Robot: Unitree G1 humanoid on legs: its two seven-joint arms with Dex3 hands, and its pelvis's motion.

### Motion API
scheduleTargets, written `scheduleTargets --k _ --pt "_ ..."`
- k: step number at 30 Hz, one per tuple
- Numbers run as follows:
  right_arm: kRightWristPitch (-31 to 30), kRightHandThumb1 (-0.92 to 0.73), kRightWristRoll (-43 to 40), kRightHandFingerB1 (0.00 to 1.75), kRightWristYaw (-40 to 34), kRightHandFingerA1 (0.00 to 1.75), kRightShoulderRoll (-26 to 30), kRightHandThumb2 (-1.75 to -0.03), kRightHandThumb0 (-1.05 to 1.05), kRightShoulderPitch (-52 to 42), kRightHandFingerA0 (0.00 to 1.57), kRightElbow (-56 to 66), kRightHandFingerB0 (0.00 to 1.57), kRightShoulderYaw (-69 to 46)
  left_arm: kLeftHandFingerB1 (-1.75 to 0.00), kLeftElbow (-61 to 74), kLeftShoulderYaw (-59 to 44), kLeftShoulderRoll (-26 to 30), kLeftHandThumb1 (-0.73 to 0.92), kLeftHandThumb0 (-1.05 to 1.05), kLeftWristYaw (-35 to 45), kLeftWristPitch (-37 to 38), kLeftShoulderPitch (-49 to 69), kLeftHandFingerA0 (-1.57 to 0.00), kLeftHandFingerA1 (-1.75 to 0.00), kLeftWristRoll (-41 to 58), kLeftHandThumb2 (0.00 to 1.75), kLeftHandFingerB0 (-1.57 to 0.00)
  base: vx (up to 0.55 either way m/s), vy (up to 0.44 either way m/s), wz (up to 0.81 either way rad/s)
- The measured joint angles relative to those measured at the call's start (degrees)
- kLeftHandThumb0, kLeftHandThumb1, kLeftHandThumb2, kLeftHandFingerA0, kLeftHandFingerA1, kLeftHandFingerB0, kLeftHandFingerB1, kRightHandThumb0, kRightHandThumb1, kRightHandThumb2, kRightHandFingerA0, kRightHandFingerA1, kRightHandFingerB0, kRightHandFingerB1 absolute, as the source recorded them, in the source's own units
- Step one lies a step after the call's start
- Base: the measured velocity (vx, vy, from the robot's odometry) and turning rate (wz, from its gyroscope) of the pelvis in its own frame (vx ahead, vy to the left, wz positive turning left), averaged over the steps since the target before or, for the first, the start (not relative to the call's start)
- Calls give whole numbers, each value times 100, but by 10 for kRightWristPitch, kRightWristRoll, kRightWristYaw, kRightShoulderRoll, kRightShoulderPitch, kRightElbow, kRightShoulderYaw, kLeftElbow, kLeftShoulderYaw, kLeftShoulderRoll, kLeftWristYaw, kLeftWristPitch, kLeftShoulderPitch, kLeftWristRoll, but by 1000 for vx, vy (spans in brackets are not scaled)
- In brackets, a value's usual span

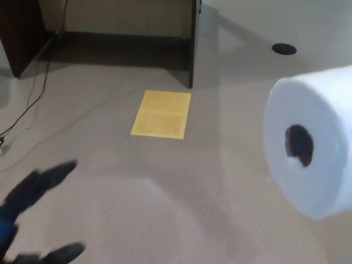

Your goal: A person is holding a toilet paper roll and the robot extends its left hand to grab the roll by inserting its thumb into the gap in the middle and brings its hand down by its side. Then it extends its arm again to hand the toilet paper roll back to the person.

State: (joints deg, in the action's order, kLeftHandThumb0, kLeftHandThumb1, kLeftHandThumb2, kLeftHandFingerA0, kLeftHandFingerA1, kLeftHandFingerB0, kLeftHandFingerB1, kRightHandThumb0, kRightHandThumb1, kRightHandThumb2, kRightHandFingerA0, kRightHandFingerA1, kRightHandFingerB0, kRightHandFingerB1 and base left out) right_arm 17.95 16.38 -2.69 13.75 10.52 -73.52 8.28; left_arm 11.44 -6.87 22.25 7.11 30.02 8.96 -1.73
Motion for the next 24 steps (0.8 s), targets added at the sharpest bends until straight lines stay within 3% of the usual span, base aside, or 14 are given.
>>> scheduleTargets --k 14,15,16,17,20,21,22,23,24 --pt "0 -64 1 35 0 54 0 -59 -35 18 75 0 43 2 -33 159 89 -35 39 -53 11 -124 -177 -22 -42 -3 65 -10 0 0 0" --pt "0 -52 1 48 0 65 0 -81 -43 20 70 0 38 2 -50 166 99 -42 29 -26 11 -136 -192 -7 -51 -6 85 -6 0 0 0" --pt "0 -63 1 35 0 56 0 -59 -35 21 75 0 44 3 -50 171 108 -46 28 -26 12 -146 -204 -8 -51 -8 85 -6 0 0 0" --pt "0 -63 1 35 0 57 0 -58 -36 23 76 0 44 3 -33 174 116 -52 40 -53 13 -154 -216 -19 -40 -12 64 -11 0 0 0" --pt "0 -63 2 35 0 58 0 -58 -36 29 76 0 42 4 -32 178 144 -71 39 -55 15 -181 -251 -19 -43 -23 67 -7 0 0 0" --pt "0 -51 2 48 0 67 0 -80 -43 31 71 0 37 4 -30 179 154 -77 39 -56 15 -189 -260 -20 -43 -26 67 -7 0 0 0" --pt "0 -50 2 48 0 67 0 -80 -43 32 70 0 37 4 -29 180 162 -83 38 -56 15 -196 -267 -19 -44 -29 68 -6 0 0 0" --pt "0 -51 2 48 0 66 -1 -80 -44 34 70 0 37 4 -49 180 173 -90 26 -30 16 -206 -277 -1 -48 -35 83 0 0 0 0" --pt "0 -51 2 48 0 66 -1 -80 -44 35 70 0 37 4 -49 179 184 -96 26 -30 16 -217 -286 -1 -48 -40 83 0 0 0 0"
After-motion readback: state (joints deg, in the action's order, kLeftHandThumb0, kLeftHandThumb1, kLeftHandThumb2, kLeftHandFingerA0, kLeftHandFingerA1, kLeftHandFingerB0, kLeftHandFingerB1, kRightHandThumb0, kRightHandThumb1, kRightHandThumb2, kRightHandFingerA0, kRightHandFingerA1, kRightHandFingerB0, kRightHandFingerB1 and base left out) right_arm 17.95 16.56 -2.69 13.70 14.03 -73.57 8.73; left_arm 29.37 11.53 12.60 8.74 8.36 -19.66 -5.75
